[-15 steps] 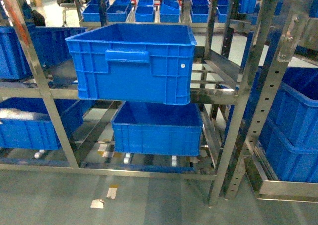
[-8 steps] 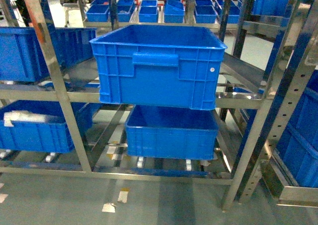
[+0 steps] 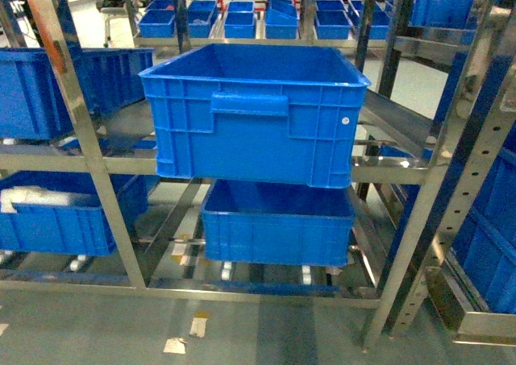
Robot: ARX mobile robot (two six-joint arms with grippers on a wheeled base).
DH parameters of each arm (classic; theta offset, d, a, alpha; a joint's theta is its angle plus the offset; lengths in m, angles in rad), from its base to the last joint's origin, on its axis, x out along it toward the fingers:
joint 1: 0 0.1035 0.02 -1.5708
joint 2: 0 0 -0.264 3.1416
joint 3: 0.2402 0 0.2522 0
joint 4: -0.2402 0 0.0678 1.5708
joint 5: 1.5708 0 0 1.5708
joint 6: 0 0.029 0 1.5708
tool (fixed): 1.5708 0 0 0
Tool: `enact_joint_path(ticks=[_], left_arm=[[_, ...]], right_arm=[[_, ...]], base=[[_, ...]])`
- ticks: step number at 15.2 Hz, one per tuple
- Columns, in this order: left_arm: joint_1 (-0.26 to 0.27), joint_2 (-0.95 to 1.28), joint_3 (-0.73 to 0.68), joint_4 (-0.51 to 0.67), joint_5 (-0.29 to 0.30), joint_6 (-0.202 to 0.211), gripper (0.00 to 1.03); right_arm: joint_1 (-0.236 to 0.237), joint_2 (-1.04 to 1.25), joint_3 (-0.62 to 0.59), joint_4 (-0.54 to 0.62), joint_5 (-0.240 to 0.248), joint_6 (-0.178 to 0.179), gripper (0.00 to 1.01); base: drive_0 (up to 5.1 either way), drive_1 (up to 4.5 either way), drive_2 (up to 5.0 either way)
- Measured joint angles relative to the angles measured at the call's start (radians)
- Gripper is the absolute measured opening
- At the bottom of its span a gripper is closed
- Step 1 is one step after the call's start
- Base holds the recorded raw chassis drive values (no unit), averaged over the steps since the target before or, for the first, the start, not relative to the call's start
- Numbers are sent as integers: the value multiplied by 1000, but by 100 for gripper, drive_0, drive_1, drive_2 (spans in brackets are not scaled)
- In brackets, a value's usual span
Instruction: Pick red block from blue box to shelf
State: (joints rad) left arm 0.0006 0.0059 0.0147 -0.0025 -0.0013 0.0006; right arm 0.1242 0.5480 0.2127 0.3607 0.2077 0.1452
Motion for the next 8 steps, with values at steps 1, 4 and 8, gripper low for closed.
enact_joint_path(ticks=[1,4,8], left_arm=[[0,0,0,-2,0,0,98],[0,0,0,-2,0,0,98],[0,0,0,-1,0,0,98]], right_arm=[[0,0,0,0,0,0,27],[0,0,0,0,0,0,27],[0,0,0,1,0,0,27]], base=[[5,394,-384],[0,392,-393],[-2,397,-400]])
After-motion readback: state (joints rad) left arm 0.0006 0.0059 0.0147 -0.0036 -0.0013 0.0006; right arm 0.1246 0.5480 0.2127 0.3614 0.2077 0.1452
